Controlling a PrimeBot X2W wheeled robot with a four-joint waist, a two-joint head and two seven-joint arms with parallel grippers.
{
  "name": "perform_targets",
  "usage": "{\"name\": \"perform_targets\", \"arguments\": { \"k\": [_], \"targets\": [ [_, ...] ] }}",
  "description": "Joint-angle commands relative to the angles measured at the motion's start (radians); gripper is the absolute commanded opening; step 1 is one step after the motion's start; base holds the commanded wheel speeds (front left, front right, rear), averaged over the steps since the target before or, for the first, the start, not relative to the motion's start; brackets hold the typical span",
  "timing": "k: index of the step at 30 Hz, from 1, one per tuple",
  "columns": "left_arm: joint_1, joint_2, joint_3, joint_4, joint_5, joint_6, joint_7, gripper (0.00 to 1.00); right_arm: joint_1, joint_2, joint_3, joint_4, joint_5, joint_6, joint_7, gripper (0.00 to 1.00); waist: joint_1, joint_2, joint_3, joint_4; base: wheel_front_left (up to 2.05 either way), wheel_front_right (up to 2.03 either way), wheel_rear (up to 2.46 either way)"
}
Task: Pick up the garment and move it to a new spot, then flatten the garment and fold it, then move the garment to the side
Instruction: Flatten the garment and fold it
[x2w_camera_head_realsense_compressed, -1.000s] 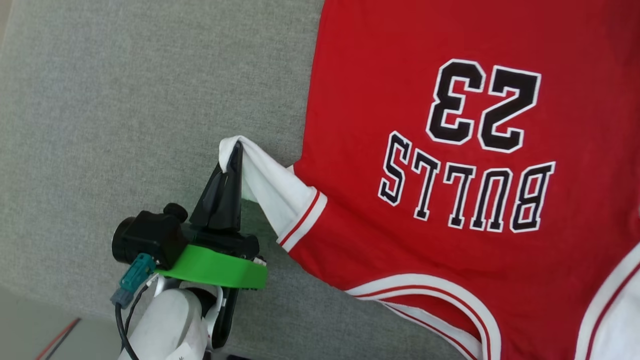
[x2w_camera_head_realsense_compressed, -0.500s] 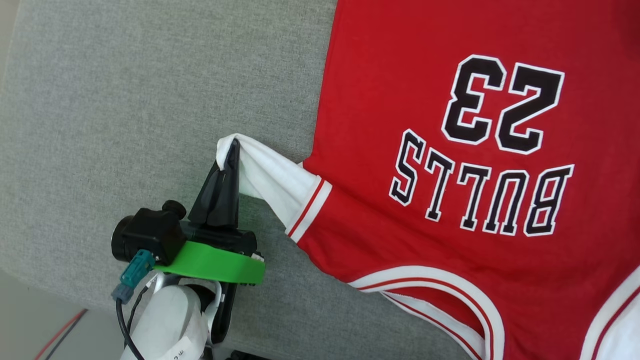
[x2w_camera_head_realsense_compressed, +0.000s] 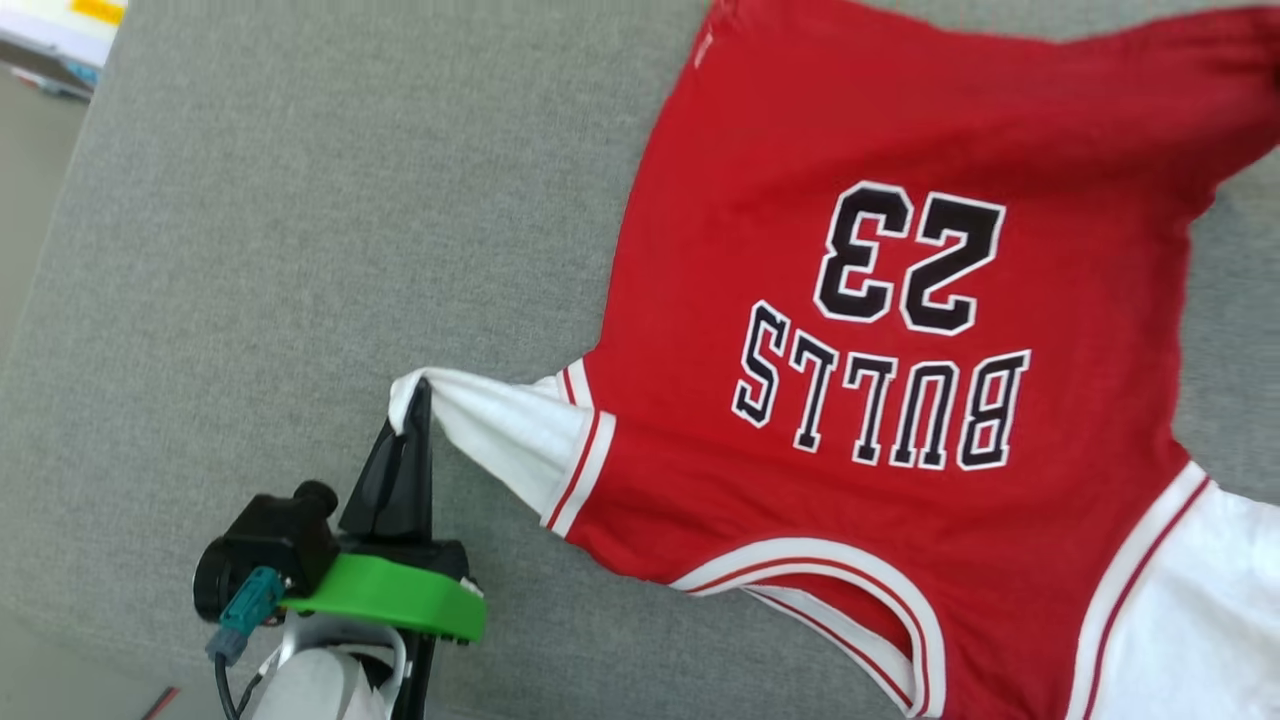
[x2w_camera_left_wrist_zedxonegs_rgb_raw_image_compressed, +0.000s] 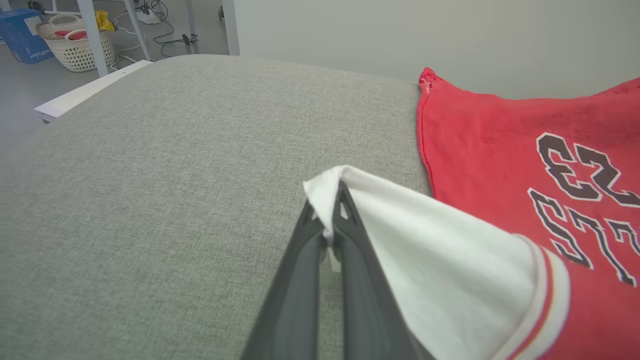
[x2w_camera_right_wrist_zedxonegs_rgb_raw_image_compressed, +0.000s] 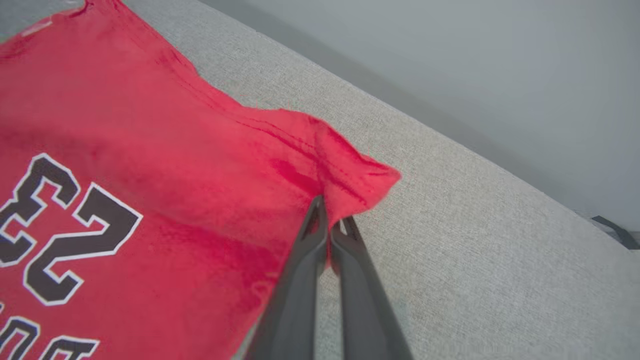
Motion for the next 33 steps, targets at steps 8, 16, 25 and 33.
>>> {"name": "perform_targets", "arguments": {
  "k": [8,16,25,33],
  "targets": [
    [0.079,0.027,0.037,0.019,-0.004,0.013,-0.006,0.00,0.335,-0.117,-0.072,-0.155,0.062,-0.001,-0.127,0.00,0.0000,0.0000,-0.152,-0.118,0.00,0.00,0.00],
    [0.122,0.046,0.046,0.026,-0.012,0.022,0.006,0.00,0.711,-0.085,-0.268,-0.205,0.070,-0.001,-0.177,0.00,0.0000,0.0000,-0.211,-0.152,0.00,0.00,0.00],
    [0.141,0.054,0.039,0.029,-0.014,0.030,0.015,0.00,1.095,0.078,-0.451,-0.224,0.047,-0.001,-0.126,0.00,0.0000,0.0000,-0.235,-0.154,0.00,0.00,0.00],
    [0.147,0.057,0.030,0.024,-0.013,0.039,0.020,0.00,1.151,0.190,-0.566,-0.297,-0.032,-0.001,-0.116,1.00,0.0000,0.0000,-0.232,-0.155,0.00,0.00,0.00]
  ]
}}
